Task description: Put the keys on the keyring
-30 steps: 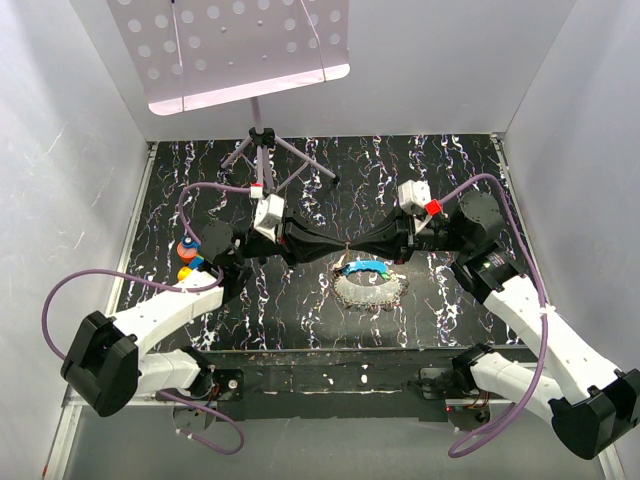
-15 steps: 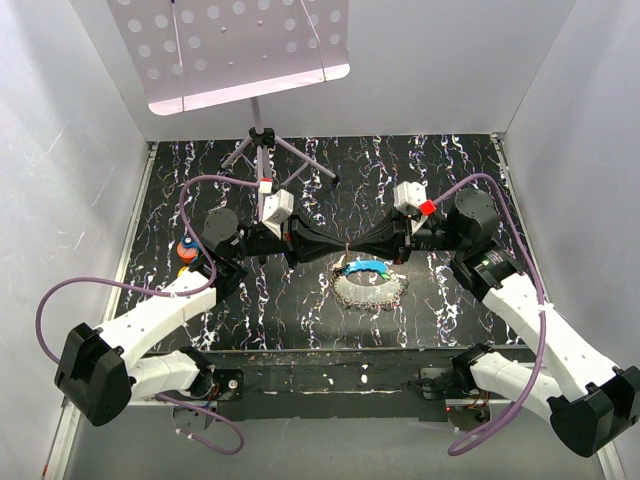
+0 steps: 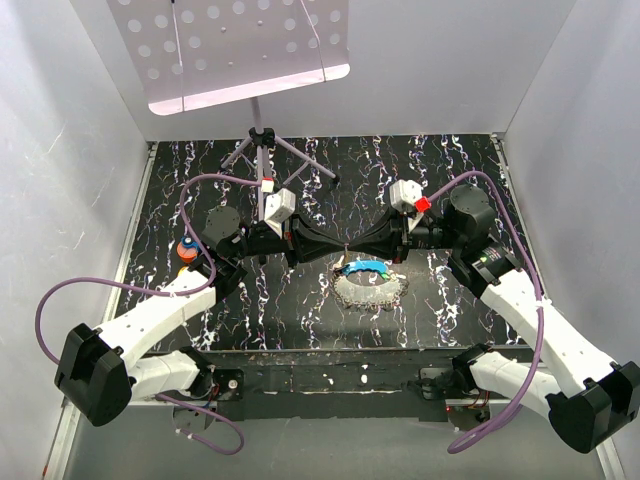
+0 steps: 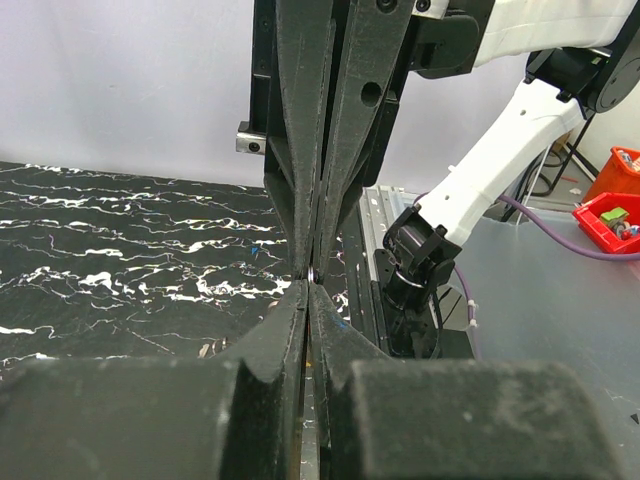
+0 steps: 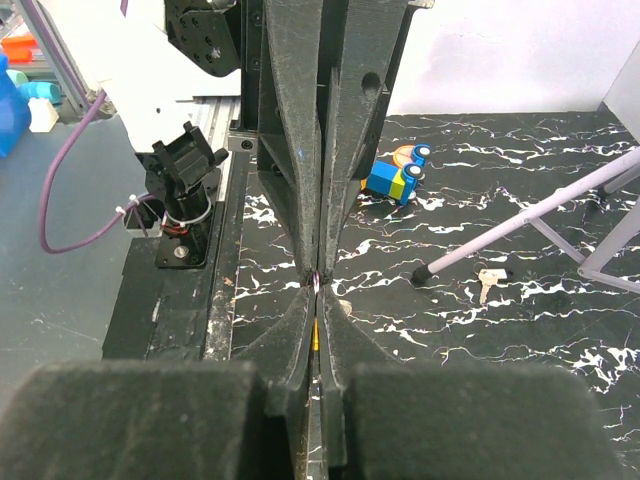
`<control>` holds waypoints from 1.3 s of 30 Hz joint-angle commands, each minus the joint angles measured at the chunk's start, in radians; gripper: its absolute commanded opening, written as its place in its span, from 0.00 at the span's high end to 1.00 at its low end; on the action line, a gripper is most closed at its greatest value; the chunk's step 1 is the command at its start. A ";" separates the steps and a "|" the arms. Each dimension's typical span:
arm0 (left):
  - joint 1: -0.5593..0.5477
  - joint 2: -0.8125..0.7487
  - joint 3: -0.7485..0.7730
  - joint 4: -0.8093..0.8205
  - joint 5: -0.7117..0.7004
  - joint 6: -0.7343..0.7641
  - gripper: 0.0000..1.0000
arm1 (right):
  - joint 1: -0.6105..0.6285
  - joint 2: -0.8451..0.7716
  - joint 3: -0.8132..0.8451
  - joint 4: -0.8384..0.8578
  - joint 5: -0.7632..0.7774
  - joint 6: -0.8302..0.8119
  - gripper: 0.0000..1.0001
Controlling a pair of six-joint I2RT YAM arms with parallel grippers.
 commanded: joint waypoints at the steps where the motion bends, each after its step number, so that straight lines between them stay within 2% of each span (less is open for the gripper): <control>1: -0.003 -0.027 0.042 0.036 -0.023 0.000 1.00 | 0.010 0.010 0.041 -0.013 -0.021 -0.004 0.92; 11: -0.004 -0.027 0.039 0.047 -0.026 -0.009 1.00 | 0.013 0.018 0.047 -0.025 -0.025 -0.009 0.90; 13: -0.004 -0.029 0.039 0.045 -0.026 -0.009 1.00 | 0.013 0.019 0.048 -0.028 -0.026 -0.009 0.91; 15: -0.003 -0.030 0.035 0.045 -0.025 -0.009 1.00 | 0.015 0.021 0.051 -0.030 -0.031 -0.010 0.99; 23: 0.005 -0.056 0.034 0.030 -0.095 -0.009 0.98 | 0.013 0.018 0.067 -0.089 -0.008 -0.039 0.99; 31: 0.053 -0.133 0.020 -0.035 -0.190 -0.012 0.52 | -0.048 -0.042 0.039 -0.149 0.011 -0.044 0.99; 32: 0.056 -0.141 0.022 -0.059 -0.199 -0.007 0.42 | -0.060 -0.053 0.033 -0.157 0.018 -0.046 0.99; 37: 0.074 -0.135 0.042 -0.214 -0.230 0.000 0.02 | -0.181 -0.113 0.002 -0.191 0.025 -0.041 0.99; 39: 0.077 -0.107 0.071 -0.301 -0.223 -0.004 0.02 | -0.246 -0.134 -0.001 -0.241 0.023 -0.038 0.99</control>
